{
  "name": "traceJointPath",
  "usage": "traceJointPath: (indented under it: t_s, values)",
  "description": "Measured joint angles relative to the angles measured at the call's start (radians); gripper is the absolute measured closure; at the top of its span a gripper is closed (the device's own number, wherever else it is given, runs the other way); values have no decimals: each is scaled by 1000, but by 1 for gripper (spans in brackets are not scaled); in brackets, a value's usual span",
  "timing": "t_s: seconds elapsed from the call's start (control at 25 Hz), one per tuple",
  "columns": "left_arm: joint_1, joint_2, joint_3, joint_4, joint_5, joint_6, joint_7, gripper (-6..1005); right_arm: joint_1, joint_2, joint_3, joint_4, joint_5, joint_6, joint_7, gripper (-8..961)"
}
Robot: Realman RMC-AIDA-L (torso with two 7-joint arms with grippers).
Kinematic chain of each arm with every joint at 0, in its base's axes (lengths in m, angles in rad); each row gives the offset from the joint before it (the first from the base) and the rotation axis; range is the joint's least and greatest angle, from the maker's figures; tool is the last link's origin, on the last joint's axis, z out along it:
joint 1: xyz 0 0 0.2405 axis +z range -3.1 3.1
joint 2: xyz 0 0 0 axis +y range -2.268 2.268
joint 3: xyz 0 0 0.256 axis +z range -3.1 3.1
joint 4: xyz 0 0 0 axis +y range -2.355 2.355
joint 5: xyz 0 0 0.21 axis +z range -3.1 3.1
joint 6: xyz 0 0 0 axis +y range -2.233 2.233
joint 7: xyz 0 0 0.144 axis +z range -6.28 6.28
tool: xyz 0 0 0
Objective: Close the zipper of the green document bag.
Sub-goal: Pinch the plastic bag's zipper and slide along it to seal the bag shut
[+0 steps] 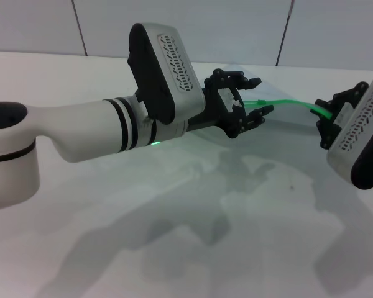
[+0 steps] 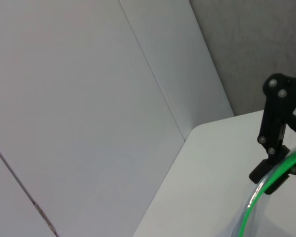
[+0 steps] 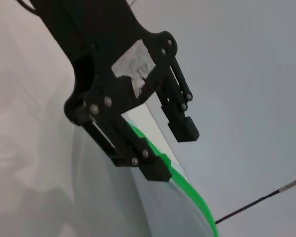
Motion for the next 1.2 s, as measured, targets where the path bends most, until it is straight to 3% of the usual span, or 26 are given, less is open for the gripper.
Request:
traceJointPath:
  t_s: [0.32,1.2]
  values:
    - [-7,-1,1,1,55,-2,-6,502,-7,0,-10,-22,0,0,0,901]
    - [-17,-12,0,11,64,42,-6,668,-22,0,-35,-66,0,0,-8,898]
